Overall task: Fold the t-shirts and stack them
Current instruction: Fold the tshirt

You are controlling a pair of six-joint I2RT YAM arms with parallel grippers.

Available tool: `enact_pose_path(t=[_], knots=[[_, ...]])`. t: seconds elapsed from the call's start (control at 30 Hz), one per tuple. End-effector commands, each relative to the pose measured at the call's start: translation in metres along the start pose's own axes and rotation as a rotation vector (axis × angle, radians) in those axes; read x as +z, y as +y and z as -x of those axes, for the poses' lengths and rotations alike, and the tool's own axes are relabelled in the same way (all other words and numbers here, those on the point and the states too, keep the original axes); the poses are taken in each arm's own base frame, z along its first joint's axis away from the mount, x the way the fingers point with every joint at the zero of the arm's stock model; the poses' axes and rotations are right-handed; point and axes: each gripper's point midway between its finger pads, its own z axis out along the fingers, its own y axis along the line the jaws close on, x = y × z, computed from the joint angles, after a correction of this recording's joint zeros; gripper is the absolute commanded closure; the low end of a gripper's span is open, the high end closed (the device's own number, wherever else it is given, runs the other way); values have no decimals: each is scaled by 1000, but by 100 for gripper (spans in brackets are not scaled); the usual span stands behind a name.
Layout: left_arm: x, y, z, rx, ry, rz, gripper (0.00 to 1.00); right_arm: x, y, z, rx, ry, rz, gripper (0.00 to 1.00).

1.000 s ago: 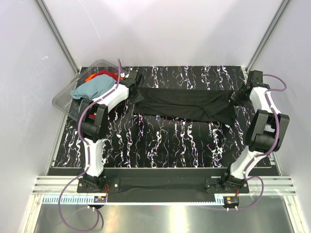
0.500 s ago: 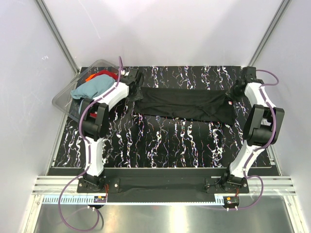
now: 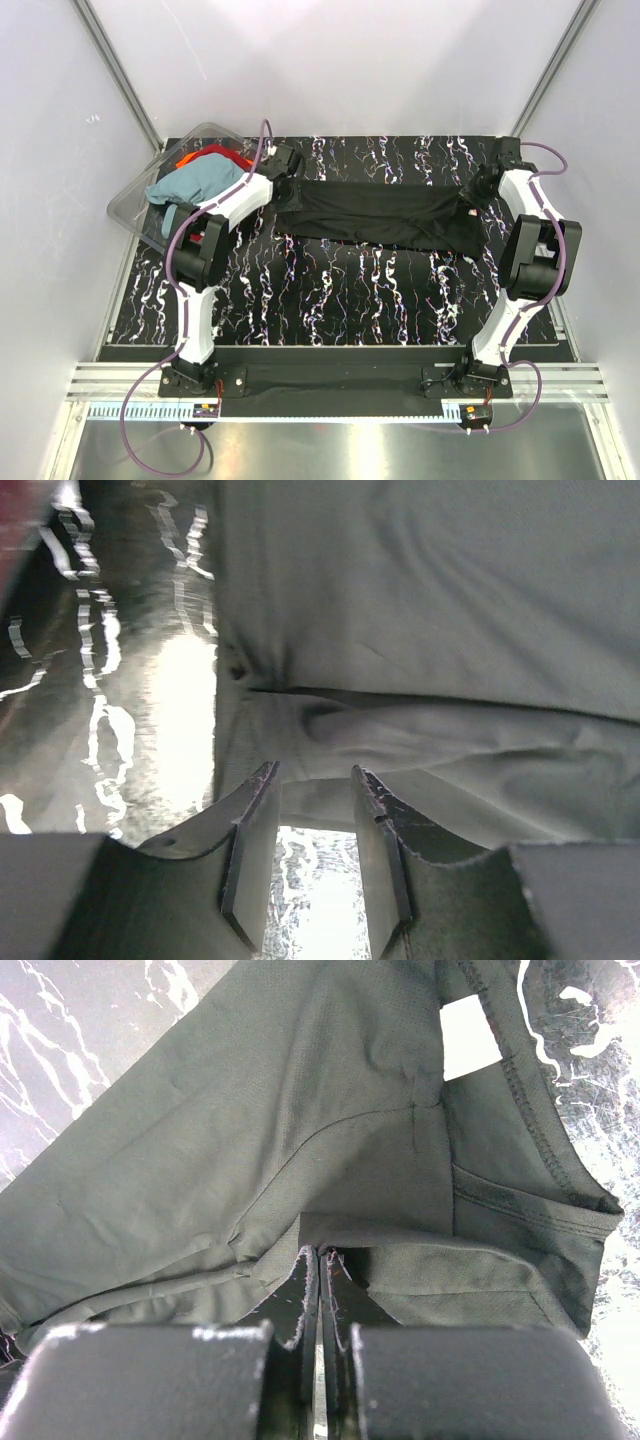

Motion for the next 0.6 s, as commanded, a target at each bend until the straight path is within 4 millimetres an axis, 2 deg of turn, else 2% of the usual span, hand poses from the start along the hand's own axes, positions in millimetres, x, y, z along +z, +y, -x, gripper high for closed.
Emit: enact_pose_path(t=[0.0, 0.23, 0.33, 0.57], knots=[[3, -7, 0, 53, -8, -57, 61, -1, 12, 8, -30, -26, 45, 100], [9, -4, -8, 63, 5, -53, 57, 1, 13, 7, -28, -19, 57, 100], [11, -6, -11, 59, 15, -59, 65, 2, 13, 6, -26, -16, 59, 100], [13, -3, -15, 59, 11, -46, 69, 3, 13, 5, -29, -14, 59, 100]])
